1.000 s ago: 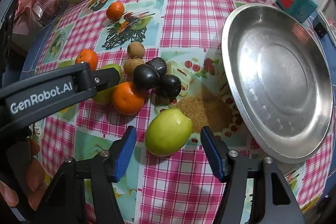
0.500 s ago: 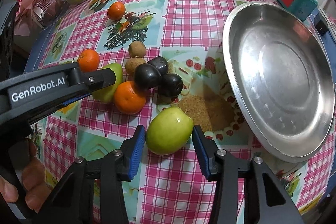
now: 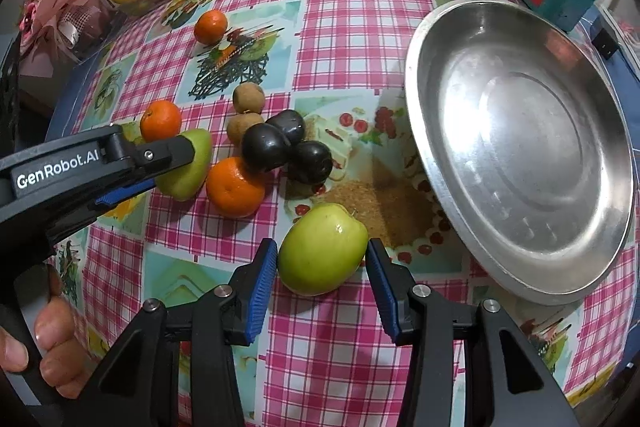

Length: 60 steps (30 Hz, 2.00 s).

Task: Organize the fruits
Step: 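Close the right tool on the large green apple while the left tool grasps the smaller one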

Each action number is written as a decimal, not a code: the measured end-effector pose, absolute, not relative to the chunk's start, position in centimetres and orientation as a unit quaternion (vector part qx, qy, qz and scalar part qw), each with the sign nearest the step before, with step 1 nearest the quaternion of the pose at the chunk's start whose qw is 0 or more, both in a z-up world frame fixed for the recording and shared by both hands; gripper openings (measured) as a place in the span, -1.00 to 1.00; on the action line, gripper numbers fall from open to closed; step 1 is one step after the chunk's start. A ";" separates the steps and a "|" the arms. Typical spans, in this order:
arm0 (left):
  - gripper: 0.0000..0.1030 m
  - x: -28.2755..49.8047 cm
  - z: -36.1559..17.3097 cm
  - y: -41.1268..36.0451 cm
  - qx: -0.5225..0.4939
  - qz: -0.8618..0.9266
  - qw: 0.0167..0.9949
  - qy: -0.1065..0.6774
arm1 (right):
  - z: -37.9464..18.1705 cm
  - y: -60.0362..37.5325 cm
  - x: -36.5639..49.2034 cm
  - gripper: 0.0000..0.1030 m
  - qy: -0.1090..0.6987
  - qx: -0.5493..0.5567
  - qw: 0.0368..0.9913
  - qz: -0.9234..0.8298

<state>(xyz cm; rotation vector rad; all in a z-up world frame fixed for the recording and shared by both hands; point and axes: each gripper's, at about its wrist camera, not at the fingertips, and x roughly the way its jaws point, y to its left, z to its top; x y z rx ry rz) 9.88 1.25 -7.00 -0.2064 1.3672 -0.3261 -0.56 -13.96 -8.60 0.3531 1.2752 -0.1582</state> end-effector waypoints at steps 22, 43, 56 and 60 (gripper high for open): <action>-0.24 9.7 -5.3 0.9 -0.078 -0.143 0.785 0.598 | -6.2 -15.8 -1.0 -0.42 0.550 0.176 0.811 -0.093; 0.13 9.6 -6.6 2.8 -0.094 -0.115 0.766 0.626 | -9.2 -15.4 0.4 -0.15 0.569 0.234 0.788 -0.037; 0.13 8.9 -9.1 3.0 -0.053 -0.096 0.753 0.648 | -9.3 -14.9 0.1 -0.17 0.574 0.228 0.785 -0.030; -0.23 8.5 -9.3 2.6 -0.058 -0.110 0.750 0.650 | -9.3 -15.0 0.1 -0.17 0.575 0.228 0.785 -0.029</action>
